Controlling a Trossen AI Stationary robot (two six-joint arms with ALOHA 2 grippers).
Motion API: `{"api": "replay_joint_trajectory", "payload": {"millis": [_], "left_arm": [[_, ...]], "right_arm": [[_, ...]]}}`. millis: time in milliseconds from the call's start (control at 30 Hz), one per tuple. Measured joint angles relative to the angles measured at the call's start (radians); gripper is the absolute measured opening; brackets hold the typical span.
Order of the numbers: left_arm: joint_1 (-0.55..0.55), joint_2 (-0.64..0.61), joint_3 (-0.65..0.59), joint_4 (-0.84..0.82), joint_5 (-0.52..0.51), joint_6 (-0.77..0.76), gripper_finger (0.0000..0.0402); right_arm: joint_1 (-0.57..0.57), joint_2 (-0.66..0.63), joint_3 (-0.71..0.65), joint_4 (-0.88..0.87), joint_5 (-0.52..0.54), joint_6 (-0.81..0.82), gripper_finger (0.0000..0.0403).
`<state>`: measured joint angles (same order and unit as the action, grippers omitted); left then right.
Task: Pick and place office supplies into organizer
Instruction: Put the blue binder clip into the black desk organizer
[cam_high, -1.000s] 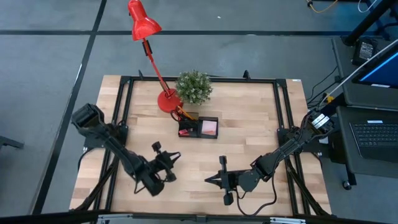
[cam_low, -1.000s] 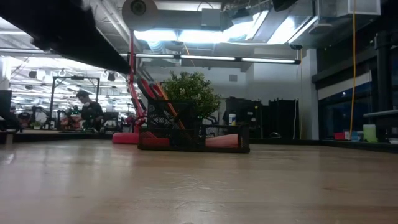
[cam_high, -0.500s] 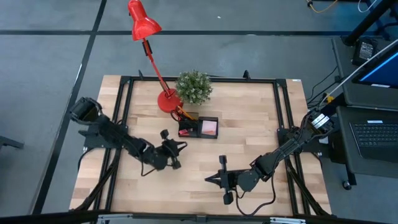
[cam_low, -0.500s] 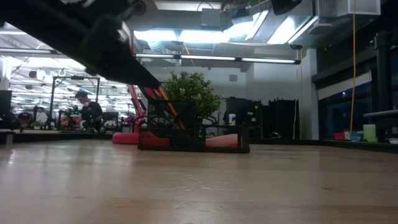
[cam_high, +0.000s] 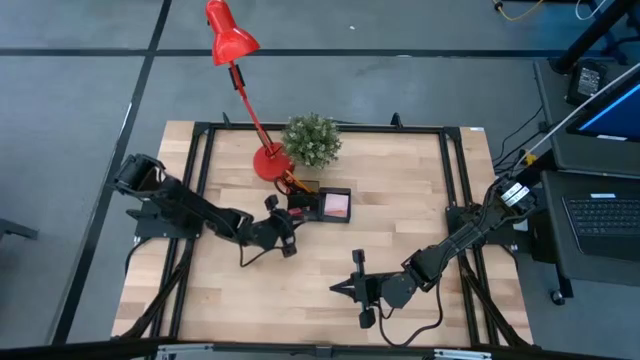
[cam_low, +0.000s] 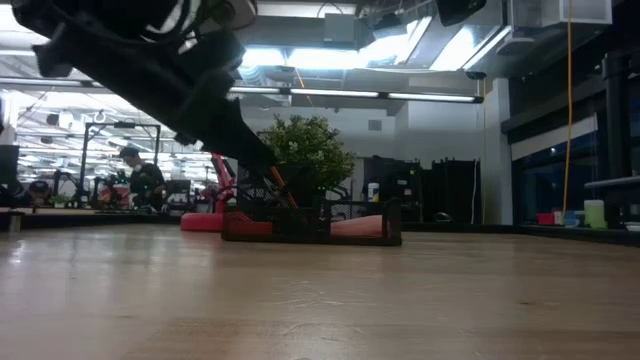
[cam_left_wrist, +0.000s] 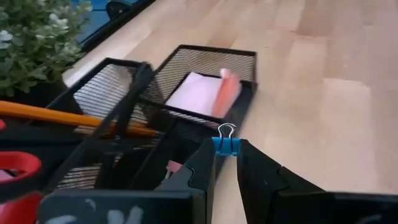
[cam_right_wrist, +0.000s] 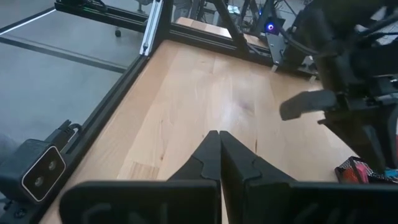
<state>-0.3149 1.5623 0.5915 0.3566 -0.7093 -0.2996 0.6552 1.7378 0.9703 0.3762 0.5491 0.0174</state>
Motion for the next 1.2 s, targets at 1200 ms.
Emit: {"api": "replay_joint_trajectory", "payload": {"millis": [1200], "left_arm": [[0.096,0.001,0.0,-0.088,0.047,0.024,0.0047]], "right_arm": [[0.0,0.0,0.0,-0.004,0.0,0.0,0.0]]}}
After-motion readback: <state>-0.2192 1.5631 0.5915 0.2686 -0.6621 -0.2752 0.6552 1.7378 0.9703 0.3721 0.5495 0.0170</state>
